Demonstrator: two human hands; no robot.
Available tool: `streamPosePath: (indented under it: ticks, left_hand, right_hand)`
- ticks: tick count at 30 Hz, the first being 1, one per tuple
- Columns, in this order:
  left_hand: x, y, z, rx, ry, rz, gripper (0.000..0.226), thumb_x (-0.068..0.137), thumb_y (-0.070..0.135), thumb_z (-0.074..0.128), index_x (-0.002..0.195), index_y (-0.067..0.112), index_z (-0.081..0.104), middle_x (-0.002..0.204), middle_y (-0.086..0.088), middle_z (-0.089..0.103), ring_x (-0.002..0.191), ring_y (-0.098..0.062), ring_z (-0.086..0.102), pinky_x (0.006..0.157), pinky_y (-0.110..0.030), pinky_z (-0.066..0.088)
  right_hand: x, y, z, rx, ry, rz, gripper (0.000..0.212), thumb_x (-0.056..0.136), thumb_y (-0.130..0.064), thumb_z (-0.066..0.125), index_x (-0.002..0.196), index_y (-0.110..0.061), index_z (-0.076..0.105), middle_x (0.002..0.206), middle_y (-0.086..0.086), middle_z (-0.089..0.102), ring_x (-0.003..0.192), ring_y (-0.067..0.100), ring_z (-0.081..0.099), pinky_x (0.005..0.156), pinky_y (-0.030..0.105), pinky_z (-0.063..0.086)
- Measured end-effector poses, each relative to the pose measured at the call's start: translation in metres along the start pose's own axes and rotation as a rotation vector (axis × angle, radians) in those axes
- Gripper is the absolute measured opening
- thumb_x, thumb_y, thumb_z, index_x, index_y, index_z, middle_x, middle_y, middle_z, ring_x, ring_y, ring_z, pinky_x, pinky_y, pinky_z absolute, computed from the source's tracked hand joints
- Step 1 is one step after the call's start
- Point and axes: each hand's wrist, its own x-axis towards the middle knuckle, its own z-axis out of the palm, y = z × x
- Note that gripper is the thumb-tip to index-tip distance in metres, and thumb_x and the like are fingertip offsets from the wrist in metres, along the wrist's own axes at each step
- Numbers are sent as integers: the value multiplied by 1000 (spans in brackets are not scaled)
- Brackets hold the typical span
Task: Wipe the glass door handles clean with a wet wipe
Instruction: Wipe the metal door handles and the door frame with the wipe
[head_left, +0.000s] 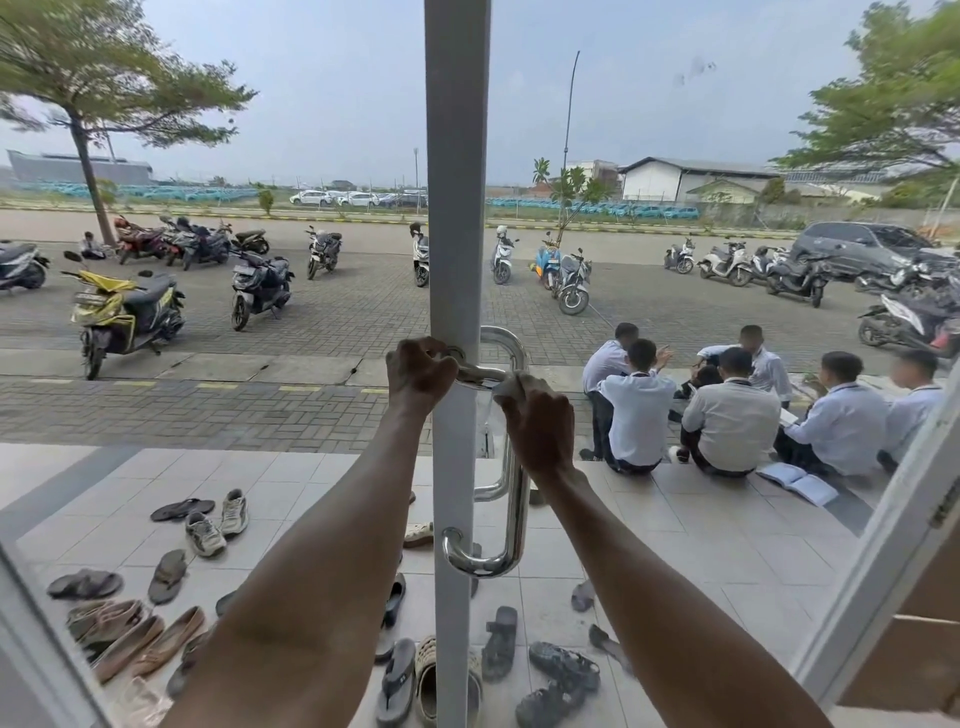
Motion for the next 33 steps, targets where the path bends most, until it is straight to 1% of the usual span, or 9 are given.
streamPosePath:
  ticks: [2,5,9,13,17,20,26,30,33]
  left_hand:
    - [-2,1,3,-24,5,-7,28,75,9,60,96,13,78,98,-8,75,98,-23,64,83,-17,42]
    - [-5,0,4,-30,-3,7,31,74,8,59,97,17,78,95,-4,75,90,-17,59,77,-14,36]
    - [-2,-3,4,-21,-19,1,33,75,8,58,99,19,78,98,-2,74,88,-12,56,74,-14,35]
    - [-2,-4,4,-10,-22,-4,33,76,10,58,100,20,78,97,-1,74,86,-11,57,71,-12,35]
    - [-4,-2,6,-9,-24,-24,37,75,12,57,105,18,77,102,-3,74,96,-15,60,77,-14,35]
    - [-9,1,8,-34,-20,-18,42,69,15,52,103,18,77,101,-3,75,93,-14,59,79,-13,36]
    - [-13,0,13,-59,17,-6,39,67,15,53,97,20,78,105,-4,74,105,-21,63,89,-18,44]
    - [-15,2,11,-49,33,57,49,57,23,46,94,21,78,102,-3,75,104,-22,63,103,-38,45]
    - [-17,-1,11,-46,39,89,47,59,21,46,94,21,78,98,1,76,99,-19,64,101,-32,42]
  right_hand:
    - [-10,6,2,-7,54,30,32,85,-31,70,103,-5,67,80,13,71,68,31,66,56,26,41]
    - [-32,17,14,56,108,197,23,84,-27,71,90,-6,67,66,12,68,56,32,64,51,22,33]
    - [-73,27,31,133,30,327,7,84,-15,69,79,-11,64,67,11,69,60,35,65,52,30,44]
    - [-83,36,35,126,-98,402,7,85,-18,64,82,-12,68,76,14,72,72,38,66,59,34,47]
    - [-56,31,24,145,-24,324,14,86,-19,61,77,-9,67,70,15,70,64,35,64,54,26,34]
    - [-27,21,13,173,71,231,23,85,-29,53,74,-13,66,63,10,67,55,29,61,52,22,26]
    - [-37,28,23,199,134,207,41,88,-40,41,76,-9,65,61,11,66,53,29,60,51,22,26]
    - [-76,40,40,154,99,267,17,84,-28,52,73,-18,61,57,3,65,51,25,61,51,21,24]
    - [-105,55,52,136,-48,360,13,87,-22,55,77,-17,63,61,6,67,60,33,63,58,28,19]
